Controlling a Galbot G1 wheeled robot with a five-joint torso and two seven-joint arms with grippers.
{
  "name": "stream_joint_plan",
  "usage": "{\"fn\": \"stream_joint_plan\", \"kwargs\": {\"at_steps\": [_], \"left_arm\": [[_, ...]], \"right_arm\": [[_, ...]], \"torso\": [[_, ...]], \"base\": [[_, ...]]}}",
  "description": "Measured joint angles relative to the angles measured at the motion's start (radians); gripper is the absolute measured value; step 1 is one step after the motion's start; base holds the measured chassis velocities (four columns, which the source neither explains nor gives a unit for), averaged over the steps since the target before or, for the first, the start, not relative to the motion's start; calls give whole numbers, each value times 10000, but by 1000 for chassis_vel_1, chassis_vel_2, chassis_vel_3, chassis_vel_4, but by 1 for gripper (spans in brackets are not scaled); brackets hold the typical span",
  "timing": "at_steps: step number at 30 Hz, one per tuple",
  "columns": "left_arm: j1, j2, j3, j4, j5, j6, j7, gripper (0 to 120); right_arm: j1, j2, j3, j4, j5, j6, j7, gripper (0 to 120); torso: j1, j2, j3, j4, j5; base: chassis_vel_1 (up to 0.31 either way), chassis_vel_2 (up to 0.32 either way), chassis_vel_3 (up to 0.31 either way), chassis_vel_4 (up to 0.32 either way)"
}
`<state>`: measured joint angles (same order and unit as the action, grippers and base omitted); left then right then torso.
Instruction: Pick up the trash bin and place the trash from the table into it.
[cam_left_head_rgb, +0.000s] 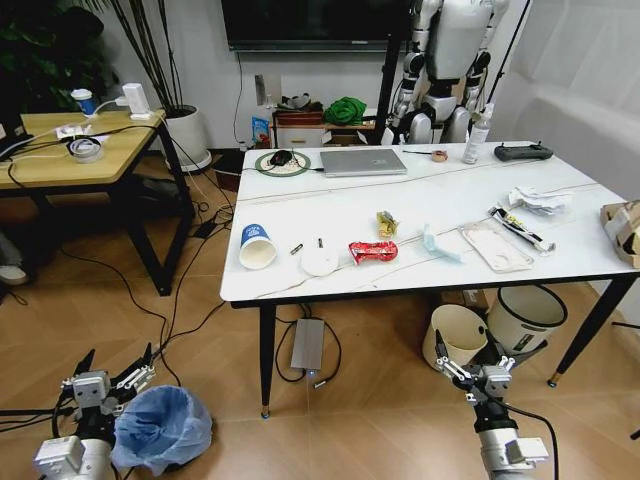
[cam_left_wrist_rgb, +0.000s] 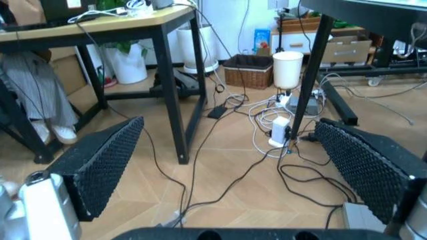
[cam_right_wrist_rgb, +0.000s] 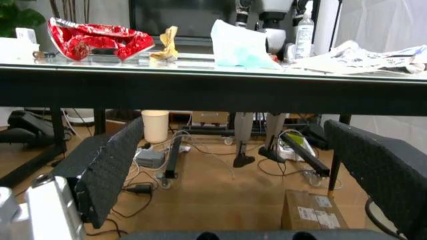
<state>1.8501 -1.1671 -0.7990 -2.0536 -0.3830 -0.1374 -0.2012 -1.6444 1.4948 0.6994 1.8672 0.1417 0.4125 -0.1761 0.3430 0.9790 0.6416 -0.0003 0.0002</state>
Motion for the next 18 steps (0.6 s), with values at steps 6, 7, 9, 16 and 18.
{"fn": "stream_joint_plan", "kwargs": {"at_steps": [6, 7, 9, 16, 18], "left_arm": [[9, -93, -21, -1, -80, 58, -29, 100], [20, -149, -3, -1, -81, 74, -42, 100], [21, -222, 8, 8, -114, 101, -66, 100], [25, -271, 7, 84, -316, 162, -112, 100], [32, -277, -9, 87, -362, 184, -126, 100]], "right_arm": [[17, -27, -9, -16, 13, 16, -7, 100], [23, -48, -9, -18, 26, 17, -9, 100], [59, -60, -14, -23, 36, 18, -12, 100], [139, -31, -61, -32, 42, 14, -13, 100], [157, 0, -73, -35, 37, 13, -19, 100]], "torso": [[-137, -310, -172, 0, 0], [-188, -429, -241, 0, -1], [-267, -608, -341, 0, -1], [-415, -942, -525, 0, -1], [-466, -1067, -599, 0, -1]], "base": [[0, 0, 0, 0], [0, 0, 0, 0], [0, 0, 0, 0], [0, 0, 0, 0], [0, 0, 0, 0]]}}
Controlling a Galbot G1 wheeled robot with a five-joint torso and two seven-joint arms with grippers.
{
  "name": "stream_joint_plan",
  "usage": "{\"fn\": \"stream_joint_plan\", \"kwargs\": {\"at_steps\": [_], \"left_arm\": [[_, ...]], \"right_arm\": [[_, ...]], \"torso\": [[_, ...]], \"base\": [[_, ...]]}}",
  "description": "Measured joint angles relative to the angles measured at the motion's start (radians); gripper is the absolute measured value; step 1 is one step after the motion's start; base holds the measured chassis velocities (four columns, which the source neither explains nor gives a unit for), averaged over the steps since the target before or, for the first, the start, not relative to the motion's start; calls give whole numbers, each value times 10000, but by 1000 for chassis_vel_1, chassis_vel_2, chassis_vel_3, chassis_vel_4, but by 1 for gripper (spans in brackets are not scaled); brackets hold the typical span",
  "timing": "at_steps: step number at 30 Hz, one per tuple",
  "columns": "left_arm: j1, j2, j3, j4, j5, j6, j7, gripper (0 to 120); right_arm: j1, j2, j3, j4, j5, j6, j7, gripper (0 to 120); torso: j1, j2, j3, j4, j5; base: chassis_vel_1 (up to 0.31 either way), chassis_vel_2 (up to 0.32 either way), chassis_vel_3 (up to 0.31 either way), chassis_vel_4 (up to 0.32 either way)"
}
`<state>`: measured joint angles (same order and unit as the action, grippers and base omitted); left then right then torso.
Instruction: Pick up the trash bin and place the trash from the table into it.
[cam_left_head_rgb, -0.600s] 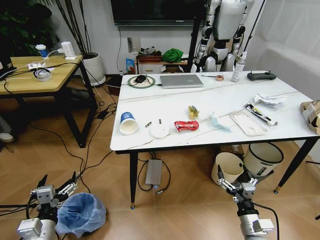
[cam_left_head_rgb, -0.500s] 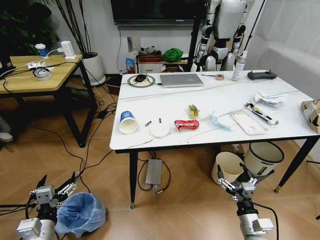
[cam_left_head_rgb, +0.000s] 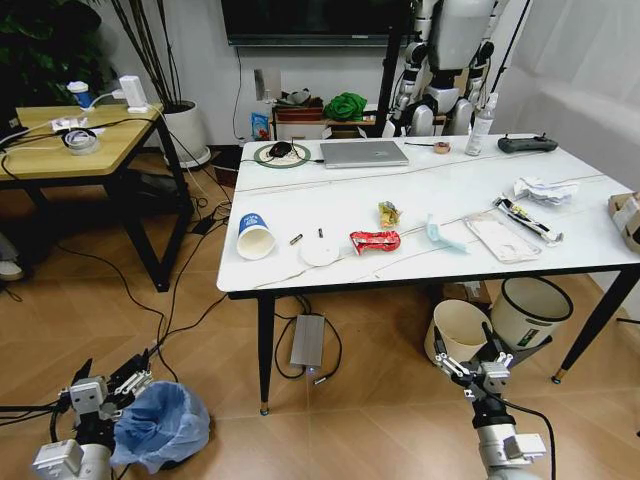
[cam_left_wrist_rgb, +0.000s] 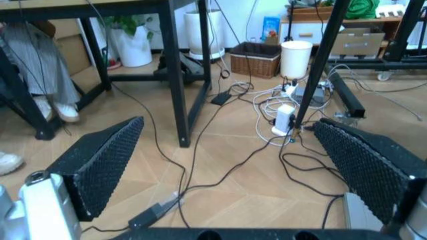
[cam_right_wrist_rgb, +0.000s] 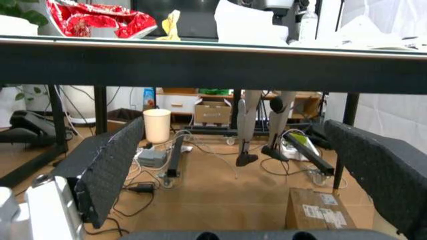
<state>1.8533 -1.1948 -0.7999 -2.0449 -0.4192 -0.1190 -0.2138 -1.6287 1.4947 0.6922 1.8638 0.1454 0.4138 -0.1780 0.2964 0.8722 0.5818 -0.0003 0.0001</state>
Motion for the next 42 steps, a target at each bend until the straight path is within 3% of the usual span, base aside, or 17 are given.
{"fn": "stream_joint_plan", "kwargs": {"at_steps": [42], "left_arm": [[146, -242, 18, -53, 34, 39, -47, 100]], "right_arm": [[-101, 256, -71, 45, -100, 119, -45, 100]], "torso": [[-803, -1915, -1114, 0, -1]], "base": [[0, 0, 0, 0]]}}
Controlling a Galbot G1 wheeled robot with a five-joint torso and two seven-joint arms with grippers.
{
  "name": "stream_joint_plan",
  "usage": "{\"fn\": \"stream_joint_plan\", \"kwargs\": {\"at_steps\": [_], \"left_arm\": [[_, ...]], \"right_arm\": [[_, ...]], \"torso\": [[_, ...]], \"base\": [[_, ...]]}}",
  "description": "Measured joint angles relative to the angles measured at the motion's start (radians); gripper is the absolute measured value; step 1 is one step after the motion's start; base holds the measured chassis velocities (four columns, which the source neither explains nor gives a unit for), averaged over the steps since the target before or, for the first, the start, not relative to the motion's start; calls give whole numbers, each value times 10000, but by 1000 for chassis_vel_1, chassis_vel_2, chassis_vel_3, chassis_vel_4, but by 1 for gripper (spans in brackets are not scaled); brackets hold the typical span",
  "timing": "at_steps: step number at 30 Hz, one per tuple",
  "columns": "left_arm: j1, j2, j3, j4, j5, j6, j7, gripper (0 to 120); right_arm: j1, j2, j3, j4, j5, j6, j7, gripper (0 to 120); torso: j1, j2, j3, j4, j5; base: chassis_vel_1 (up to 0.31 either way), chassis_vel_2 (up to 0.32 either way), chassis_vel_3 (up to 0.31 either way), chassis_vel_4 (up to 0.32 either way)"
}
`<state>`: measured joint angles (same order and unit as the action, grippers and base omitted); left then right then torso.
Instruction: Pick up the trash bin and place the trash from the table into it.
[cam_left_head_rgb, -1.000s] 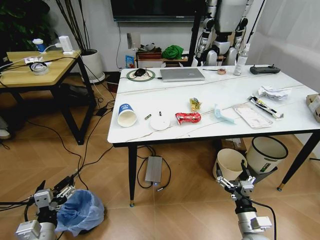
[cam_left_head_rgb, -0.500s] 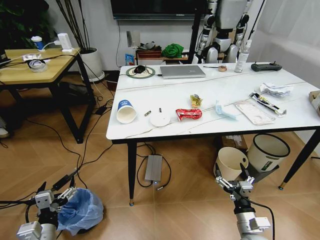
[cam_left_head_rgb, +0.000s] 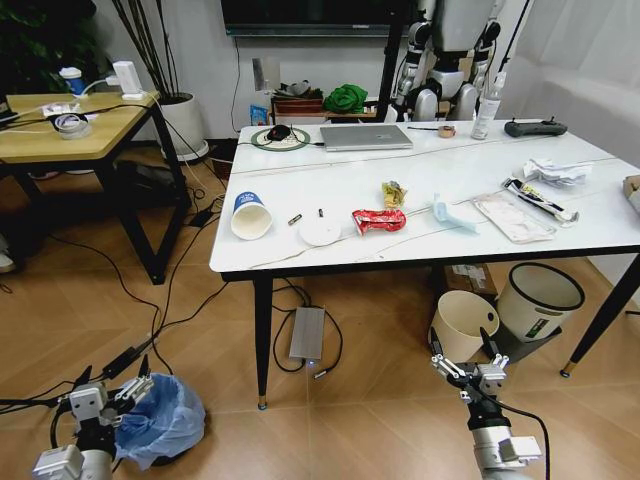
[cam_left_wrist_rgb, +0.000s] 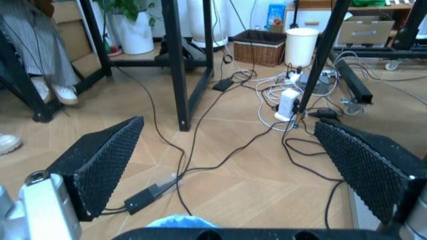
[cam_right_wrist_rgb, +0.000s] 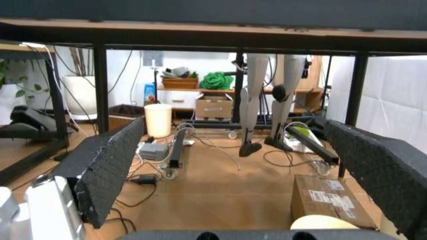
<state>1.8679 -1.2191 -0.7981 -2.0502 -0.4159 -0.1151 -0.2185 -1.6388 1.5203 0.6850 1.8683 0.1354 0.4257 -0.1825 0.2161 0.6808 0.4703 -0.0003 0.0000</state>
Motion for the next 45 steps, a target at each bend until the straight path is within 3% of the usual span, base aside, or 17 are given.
{"fn": "stream_joint_plan", "kwargs": {"at_steps": [35, 45], "left_arm": [[120, 34, 9, -27, 36, -141, 119, 100], [161, 411, 0, -27, 81, -296, 464, 100]], "right_arm": [[-128, 41, 23, 97, -60, 68, -8, 100], [-101, 89, 36, 100, -86, 69, -7, 100]], "torso": [[-566, -1428, -862, 1, 0], [-709, -1819, -1110, 0, 0]], "base": [[0, 0, 0, 0], [0, 0, 0, 0]]}}
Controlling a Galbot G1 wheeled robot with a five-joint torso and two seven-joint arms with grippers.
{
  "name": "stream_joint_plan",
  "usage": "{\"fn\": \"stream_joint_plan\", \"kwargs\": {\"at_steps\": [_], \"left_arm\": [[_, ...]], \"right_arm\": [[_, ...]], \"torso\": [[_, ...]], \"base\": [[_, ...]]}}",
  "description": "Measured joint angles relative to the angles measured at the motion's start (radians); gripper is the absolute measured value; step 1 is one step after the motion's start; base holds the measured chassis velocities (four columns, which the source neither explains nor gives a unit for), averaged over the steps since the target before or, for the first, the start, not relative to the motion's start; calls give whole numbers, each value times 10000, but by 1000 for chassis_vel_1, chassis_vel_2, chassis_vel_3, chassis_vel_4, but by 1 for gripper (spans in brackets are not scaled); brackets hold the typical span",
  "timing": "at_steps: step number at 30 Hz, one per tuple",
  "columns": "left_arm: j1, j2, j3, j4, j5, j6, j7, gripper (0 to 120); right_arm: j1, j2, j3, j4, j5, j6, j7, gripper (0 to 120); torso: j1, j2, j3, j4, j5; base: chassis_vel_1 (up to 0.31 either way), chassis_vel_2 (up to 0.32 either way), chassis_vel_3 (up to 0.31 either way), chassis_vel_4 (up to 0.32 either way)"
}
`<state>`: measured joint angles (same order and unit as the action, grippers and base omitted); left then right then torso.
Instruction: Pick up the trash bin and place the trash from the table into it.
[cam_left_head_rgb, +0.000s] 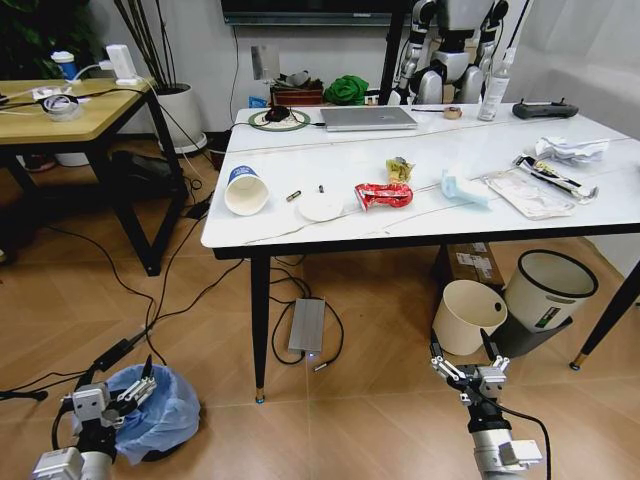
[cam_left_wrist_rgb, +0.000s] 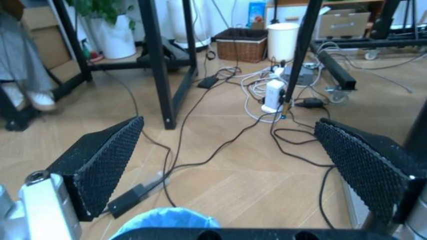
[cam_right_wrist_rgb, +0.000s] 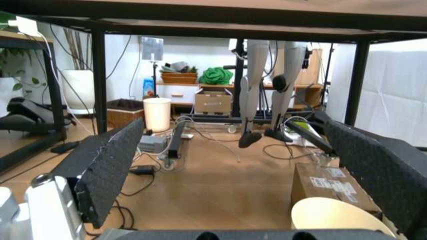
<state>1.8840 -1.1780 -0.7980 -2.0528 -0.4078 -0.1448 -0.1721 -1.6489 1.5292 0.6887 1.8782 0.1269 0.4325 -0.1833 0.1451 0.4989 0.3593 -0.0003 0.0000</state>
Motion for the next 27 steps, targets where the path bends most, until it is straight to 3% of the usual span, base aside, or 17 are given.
{"fn": "stream_joint_plan", "kwargs": {"at_steps": [27], "left_arm": [[-27, 102, 18, 28, -62, -232, 381, 100]], "right_arm": [[-3, 150, -41, -33, -122, -5, 4, 100]], "torso": [[-401, -1095, -693, 0, 1]], "base": [[0, 0, 0, 0]]}}
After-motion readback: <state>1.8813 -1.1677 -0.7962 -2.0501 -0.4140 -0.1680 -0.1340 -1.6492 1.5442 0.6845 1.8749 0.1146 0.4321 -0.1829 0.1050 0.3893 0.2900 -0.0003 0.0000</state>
